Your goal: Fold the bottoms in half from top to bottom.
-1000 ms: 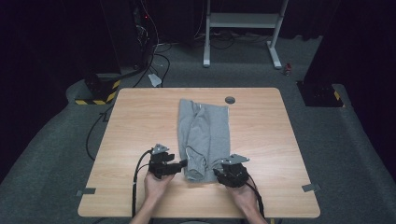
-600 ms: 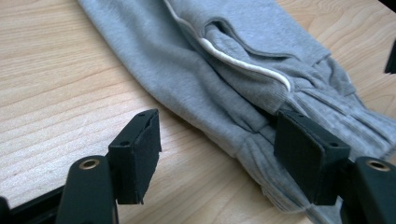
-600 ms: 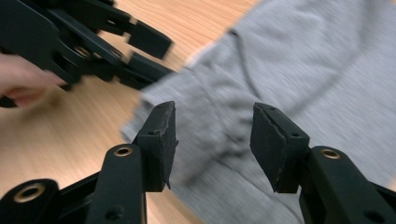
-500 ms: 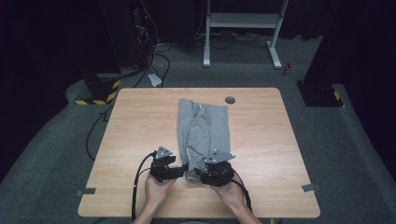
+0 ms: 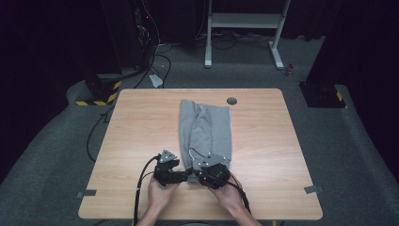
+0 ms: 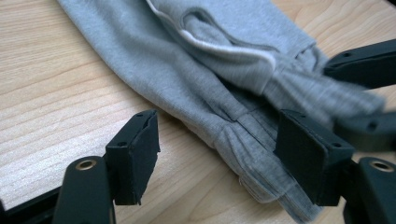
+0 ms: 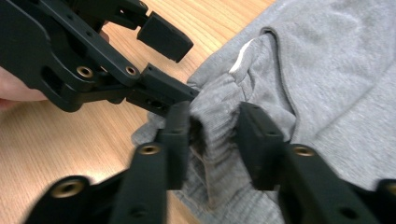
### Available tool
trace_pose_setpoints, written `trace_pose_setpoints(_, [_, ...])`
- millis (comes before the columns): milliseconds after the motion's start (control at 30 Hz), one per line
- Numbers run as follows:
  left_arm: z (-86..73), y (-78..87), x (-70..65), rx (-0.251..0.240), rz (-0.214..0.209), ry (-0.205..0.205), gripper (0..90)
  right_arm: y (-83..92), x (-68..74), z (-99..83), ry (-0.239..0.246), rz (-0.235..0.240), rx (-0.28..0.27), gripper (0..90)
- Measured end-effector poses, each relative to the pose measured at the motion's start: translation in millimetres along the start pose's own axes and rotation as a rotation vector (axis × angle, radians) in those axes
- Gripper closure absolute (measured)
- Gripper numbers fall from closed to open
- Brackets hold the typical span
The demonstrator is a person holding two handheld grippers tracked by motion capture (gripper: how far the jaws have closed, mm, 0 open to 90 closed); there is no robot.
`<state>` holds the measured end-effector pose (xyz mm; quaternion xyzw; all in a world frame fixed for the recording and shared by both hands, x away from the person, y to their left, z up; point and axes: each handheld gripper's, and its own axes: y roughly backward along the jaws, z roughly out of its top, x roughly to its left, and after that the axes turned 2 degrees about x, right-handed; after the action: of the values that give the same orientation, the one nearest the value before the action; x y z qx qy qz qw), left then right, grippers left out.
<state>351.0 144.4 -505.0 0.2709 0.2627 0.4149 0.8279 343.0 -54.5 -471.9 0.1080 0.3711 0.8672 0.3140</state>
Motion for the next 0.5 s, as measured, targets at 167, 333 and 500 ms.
trace_pose_setpoints(167, [-2.0, -5.1, -5.7, 0.026, 0.041, -0.053, 30.0, 12.0, -4.2, -7.2, -0.005, -0.013, -0.022, 83.2])
trace_pose_setpoints(333, [-2.0, -5.7, -5.3, 0.029, 0.040, -0.052, 29.9, 26.3, -12.5, -24.1, -0.039, -0.044, -0.043, 84.4])
trace_pose_setpoints(500, [-0.3, -6.6, -7.2, 0.029, 0.029, -0.057, 29.4, 33.3, -23.7, -49.4, -0.113, -0.047, -0.045, 84.2])
